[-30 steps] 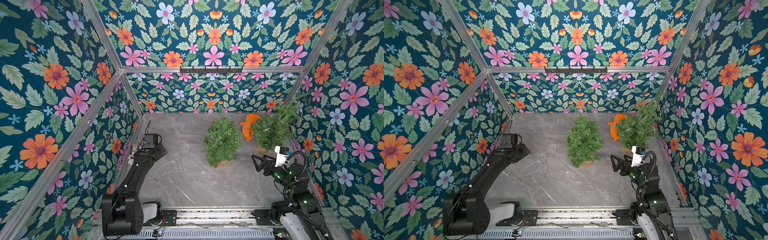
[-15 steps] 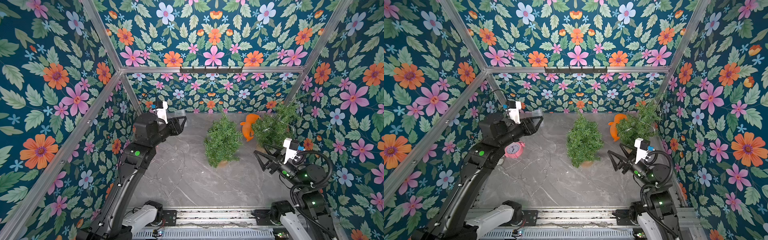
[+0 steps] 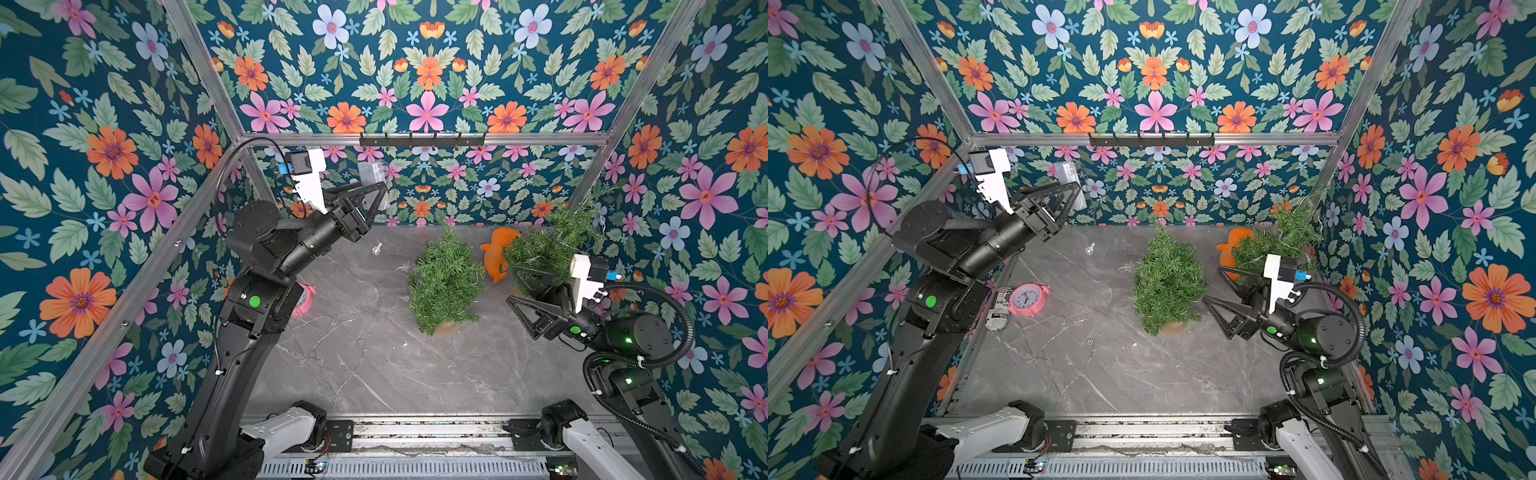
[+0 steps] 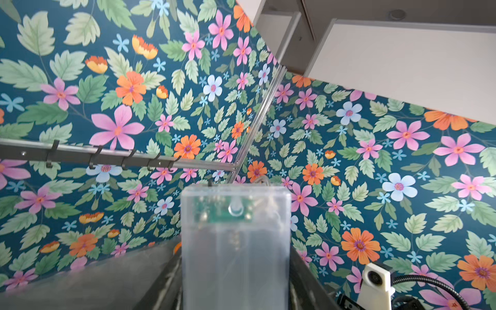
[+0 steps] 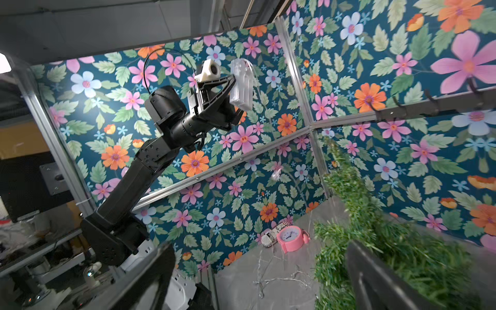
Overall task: Wrap string light around the christmas tree
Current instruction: Wrap the light string around the Christmas tree.
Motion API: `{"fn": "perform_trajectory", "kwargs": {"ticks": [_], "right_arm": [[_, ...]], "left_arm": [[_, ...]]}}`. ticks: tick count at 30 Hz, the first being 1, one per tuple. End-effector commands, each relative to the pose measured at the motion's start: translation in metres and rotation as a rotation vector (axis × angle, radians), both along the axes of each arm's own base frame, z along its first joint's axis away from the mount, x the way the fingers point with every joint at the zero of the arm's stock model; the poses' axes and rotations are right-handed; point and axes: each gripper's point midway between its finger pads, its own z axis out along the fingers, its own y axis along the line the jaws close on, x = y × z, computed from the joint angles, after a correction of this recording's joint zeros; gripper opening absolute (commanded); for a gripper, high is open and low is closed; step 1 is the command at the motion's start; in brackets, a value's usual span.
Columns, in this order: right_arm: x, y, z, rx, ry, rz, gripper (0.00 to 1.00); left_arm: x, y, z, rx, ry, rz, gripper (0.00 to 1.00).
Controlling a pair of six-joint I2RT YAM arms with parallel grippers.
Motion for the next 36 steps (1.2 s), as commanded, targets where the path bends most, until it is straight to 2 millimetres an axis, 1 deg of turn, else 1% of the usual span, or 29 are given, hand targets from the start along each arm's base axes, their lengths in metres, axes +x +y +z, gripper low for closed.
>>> {"fn": "perform_trajectory", "kwargs": {"ticks": [1, 4, 6, 7, 9, 11, 16, 18, 20, 21, 25, 28, 31, 34, 36], "right_arm": [[0.005, 0.031, 0.001, -0.117, -0.137, -0.050, 1.00], [0.006, 0.070, 0.000, -0.190, -0.223, -0.045, 1.00], [0.012, 0.089, 0.000, -0.195, -0.224, -0.024, 1.00], [0.019, 0.098, 0.000, -0.188, -0.200, -0.016, 1.00], [0.037, 0.110, -0.001, -0.169, -0.146, -0.039, 1.00], [0.047, 0.126, -0.005, -0.171, -0.126, -0.048, 1.00], [0.040, 0.181, -0.019, -0.278, -0.189, -0.034, 1.00], [0.044, 0.195, -0.026, -0.282, -0.156, -0.031, 1.00], [0.052, 0.204, -0.032, -0.266, -0.108, -0.042, 1.00], [0.052, 0.211, -0.037, -0.268, -0.100, -0.040, 1.00], [0.045, 0.240, -0.055, -0.314, -0.101, -0.035, 1.00], [0.042, 0.256, -0.069, -0.325, -0.080, -0.022, 1.00], [0.041, 0.271, -0.089, -0.335, -0.045, -0.012, 1.00], [0.048, 0.285, -0.109, -0.362, -0.016, -0.038, 1.00], [0.060, 0.291, -0.118, -0.367, 0.002, -0.089, 1.00]], "left_arm": [[-0.014, 0.011, 0.031, -0.075, -0.101, 0.014, 0.29], [-0.026, 0.018, 0.045, -0.117, -0.136, 0.015, 0.29], [-0.034, 0.025, 0.056, -0.141, -0.160, 0.026, 0.28], [-0.038, 0.030, 0.062, -0.157, -0.171, 0.039, 0.28], [-0.048, 0.038, 0.073, -0.181, -0.197, 0.051, 0.27], [-0.058, 0.044, 0.083, -0.198, -0.221, 0.053, 0.27], [-0.078, 0.056, 0.096, -0.230, -0.256, 0.057, 0.27], [-0.083, 0.059, 0.099, -0.237, -0.264, 0.061, 0.27], [-0.088, 0.062, 0.101, -0.244, -0.266, 0.059, 0.27], [-0.089, 0.062, 0.101, -0.245, -0.267, 0.054, 0.27], [-0.097, 0.063, 0.104, -0.255, -0.271, 0.036, 0.27], [-0.100, 0.064, 0.106, -0.256, -0.272, 0.028, 0.27], [-0.100, 0.065, 0.105, -0.255, -0.265, 0.029, 0.27], [-0.102, 0.065, 0.104, -0.256, -0.257, 0.024, 0.27], [-0.105, 0.065, 0.105, -0.259, -0.259, 0.018, 0.27]]}}
